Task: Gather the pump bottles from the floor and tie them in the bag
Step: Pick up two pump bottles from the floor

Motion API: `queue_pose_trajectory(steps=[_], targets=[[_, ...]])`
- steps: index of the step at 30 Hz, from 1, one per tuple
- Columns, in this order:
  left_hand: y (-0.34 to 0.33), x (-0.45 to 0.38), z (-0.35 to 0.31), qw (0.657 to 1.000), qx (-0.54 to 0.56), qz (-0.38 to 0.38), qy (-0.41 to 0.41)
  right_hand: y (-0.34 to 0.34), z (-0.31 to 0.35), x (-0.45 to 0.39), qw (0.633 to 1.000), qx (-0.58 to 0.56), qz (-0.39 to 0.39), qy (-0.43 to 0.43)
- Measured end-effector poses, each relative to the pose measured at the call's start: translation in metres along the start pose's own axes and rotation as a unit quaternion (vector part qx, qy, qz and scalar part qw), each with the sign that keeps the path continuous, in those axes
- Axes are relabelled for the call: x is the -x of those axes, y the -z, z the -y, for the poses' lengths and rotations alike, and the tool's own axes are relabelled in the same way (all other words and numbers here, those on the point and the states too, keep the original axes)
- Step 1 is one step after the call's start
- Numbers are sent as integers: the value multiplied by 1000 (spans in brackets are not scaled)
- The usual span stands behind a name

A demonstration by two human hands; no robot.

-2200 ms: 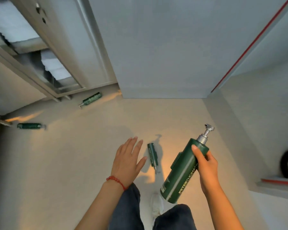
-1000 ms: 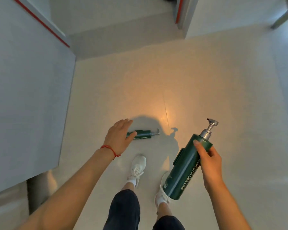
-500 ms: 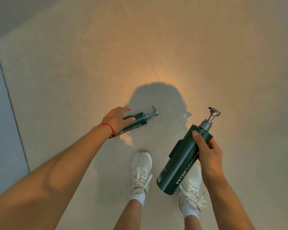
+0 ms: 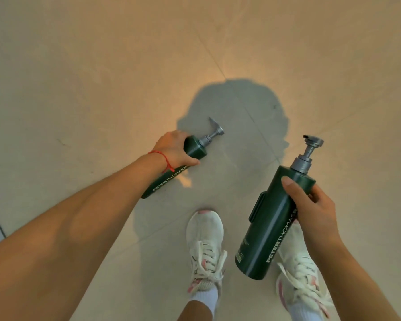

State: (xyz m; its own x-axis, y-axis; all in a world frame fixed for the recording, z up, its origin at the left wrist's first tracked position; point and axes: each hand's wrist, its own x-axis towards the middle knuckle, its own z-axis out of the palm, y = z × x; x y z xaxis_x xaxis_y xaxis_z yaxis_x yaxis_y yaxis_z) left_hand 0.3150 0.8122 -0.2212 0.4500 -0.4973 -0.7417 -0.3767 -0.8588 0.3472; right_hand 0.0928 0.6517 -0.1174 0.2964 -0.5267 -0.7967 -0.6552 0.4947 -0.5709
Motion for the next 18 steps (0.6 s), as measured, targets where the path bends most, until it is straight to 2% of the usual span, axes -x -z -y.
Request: queue_pose_trajectory(steps=[3,6,8,12,18], targets=[[5,5,5,990,134,7,52,-2,-2,2,1000,0,-1,0],[19,24,2,942,323,31,90,-1,5,12,1000,-3,2,3],[30,44,-7,914,393,44,93,2,16,23,1000,-3,4,4],[60,96,-35,872,477,68,88,8,50,53,1000,-6,24,14],[122,181,-94,851,519,79,20,27,127,116,998,-11,50,34]])
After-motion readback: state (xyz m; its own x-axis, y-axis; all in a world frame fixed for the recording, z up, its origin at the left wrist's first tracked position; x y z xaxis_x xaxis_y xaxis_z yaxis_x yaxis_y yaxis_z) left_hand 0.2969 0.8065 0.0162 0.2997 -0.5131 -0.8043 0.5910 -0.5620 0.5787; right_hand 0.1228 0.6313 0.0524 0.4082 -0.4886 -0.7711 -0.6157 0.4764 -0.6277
